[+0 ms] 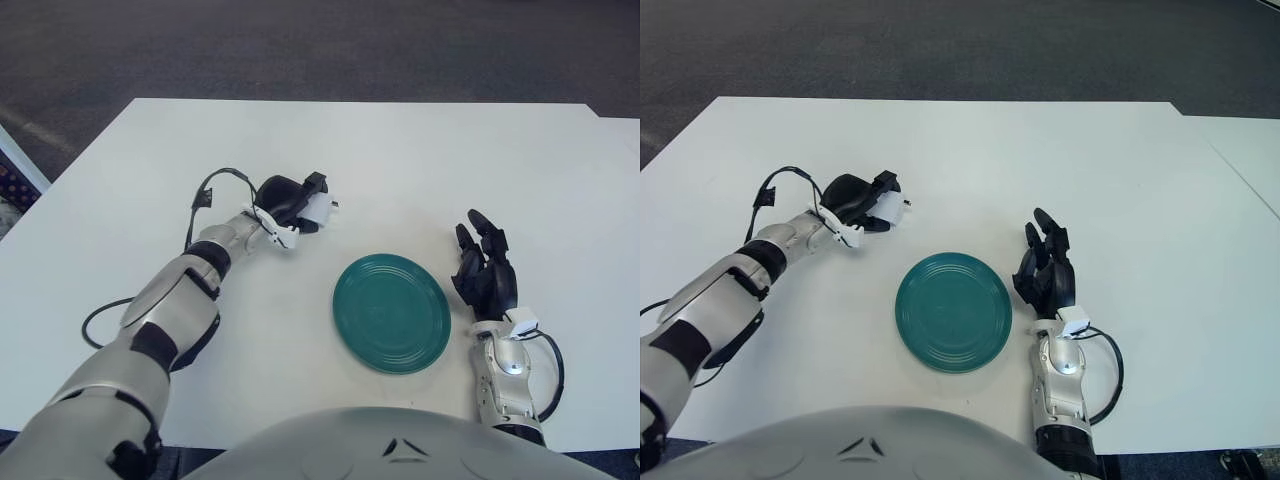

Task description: Put the charger into the plate.

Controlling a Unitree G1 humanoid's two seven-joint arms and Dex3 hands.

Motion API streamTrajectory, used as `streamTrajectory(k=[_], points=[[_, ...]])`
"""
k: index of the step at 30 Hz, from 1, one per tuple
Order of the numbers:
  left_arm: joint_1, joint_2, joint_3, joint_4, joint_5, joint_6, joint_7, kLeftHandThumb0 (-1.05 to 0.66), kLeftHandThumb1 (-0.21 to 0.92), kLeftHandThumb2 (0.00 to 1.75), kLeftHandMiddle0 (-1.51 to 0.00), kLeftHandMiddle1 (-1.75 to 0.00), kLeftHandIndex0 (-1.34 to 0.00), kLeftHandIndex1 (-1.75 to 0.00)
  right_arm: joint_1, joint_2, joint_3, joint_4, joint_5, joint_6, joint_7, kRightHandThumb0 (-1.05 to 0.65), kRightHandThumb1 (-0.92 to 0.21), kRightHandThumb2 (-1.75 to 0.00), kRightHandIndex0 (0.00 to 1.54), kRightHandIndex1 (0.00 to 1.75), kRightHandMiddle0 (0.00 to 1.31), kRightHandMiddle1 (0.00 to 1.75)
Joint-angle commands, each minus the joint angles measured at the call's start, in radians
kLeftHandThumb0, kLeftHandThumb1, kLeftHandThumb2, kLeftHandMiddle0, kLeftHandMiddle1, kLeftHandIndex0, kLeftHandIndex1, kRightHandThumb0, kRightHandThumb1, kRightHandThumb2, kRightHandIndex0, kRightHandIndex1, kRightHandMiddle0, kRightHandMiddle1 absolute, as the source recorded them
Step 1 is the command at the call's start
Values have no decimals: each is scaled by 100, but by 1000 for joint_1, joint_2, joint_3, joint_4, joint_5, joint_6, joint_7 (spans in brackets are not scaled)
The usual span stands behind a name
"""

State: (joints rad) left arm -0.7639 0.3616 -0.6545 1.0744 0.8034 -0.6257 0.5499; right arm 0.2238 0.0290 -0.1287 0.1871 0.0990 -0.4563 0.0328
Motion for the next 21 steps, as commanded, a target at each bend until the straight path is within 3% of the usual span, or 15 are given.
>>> streamTrajectory(k=[1, 5, 10, 16, 21], points=[[2, 63, 67, -139, -46, -19, -43, -44, 77, 70, -123, -175, -103, -175, 116, 30, -13, 102, 27, 44, -2, -74, -92, -83, 30, 3, 0, 65], [76, 122, 159, -401, -123, -11, -149, -43, 75, 73, -123, -175, -103, -175, 121, 34, -12, 92, 32, 51, 0, -74, -92, -81, 31, 3, 0, 66], [139, 155, 231, -611, -190, 35, -260, -41, 69, 81, -124, -175, -104, -175, 124, 34, -9, 84, 31, 59, -1, -74, -92, -80, 31, 2, 0, 66], [207, 141, 280, -877, -207, 129, -370, -40, 64, 87, -126, -175, -105, -175, 122, 33, -8, 92, 27, 59, -2, -74, -92, -81, 30, 1, 0, 63], [283, 100, 260, -1089, -167, 197, -454, -42, 63, 90, -126, -175, -106, -175, 122, 31, -2, 99, 21, 59, 1, -74, -92, -82, 28, 0, 0, 61]])
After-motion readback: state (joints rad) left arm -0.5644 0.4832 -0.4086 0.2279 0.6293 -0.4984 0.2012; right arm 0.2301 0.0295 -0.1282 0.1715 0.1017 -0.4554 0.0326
